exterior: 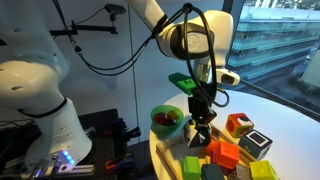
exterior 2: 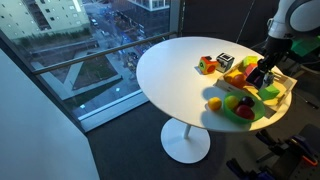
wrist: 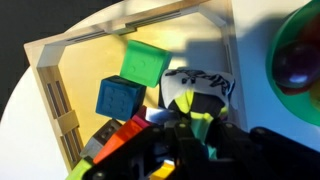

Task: Remove the block with black and white checked image on top from the wooden tray and place it on the table

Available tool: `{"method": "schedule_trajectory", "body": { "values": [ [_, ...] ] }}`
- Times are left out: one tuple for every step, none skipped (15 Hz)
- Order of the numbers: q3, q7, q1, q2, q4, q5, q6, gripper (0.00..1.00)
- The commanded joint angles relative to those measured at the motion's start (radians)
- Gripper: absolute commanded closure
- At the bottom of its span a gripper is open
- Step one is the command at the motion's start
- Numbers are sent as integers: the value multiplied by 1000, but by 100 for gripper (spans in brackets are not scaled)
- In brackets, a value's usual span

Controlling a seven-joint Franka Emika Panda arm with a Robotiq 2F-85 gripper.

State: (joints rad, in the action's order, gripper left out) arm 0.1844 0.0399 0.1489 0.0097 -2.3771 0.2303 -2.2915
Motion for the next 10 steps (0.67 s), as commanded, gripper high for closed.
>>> {"method": "schedule_trajectory", "body": {
  "values": [
    [-30,-44,-13,-46,31,-3,41,93],
    [-39,-54,-17,-49,36,-4,39,93],
    [-49,-69,-23,-48,43,0,35,93],
    [-57,-84,-29,-44,50,3,31,93],
    [-66,-102,-36,-37,60,7,31,93],
    [-76,-122,-43,-29,71,13,29,93],
    [-84,-140,-49,-24,80,16,29,93],
    [-91,-160,-55,-18,88,21,26,93],
    [-99,-183,-61,-9,98,27,29,93],
    [-105,-208,-66,-2,105,36,27,93]
  ]
}}
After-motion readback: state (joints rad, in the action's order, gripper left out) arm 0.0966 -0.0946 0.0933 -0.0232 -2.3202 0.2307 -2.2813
